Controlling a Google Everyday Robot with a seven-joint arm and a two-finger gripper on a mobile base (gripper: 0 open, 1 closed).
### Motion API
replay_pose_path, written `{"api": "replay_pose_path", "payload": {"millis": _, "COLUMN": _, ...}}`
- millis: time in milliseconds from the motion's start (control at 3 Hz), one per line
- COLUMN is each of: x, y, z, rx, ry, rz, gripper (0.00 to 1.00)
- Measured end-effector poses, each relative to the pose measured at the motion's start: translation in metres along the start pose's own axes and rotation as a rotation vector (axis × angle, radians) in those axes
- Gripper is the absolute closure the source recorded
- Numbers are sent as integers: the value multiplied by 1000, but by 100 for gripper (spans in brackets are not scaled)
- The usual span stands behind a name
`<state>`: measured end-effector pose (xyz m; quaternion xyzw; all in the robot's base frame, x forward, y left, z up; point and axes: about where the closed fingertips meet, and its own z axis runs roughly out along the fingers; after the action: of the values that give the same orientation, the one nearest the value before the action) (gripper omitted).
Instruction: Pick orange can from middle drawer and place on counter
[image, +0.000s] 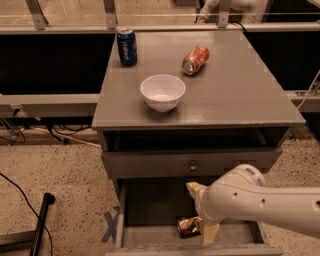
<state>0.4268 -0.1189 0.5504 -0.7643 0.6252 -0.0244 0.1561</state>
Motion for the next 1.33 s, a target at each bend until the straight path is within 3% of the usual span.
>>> {"api": "replay_pose_path", "payload": {"millis": 333, "x": 24, "y": 1, "z": 9, "rx": -29, "ry": 73, "rz": -28, "gripper": 18}}
{"api": "replay_pose_path", "payload": {"millis": 667, "x": 33, "y": -8, "z": 30, "rx": -19, "ry": 18, "rz": 1, "gripper": 14}}
{"api": "replay_pose_path", "payload": {"millis": 1000, "x": 42, "y": -3, "z": 30, "rx": -22, "ry": 17, "rz": -4, "gripper": 0}}
{"api": "replay_pose_path", "payload": {"millis": 1333, "x": 42, "y": -3, "z": 30, "rx": -22, "ry": 17, "rz": -4, "gripper": 0}}
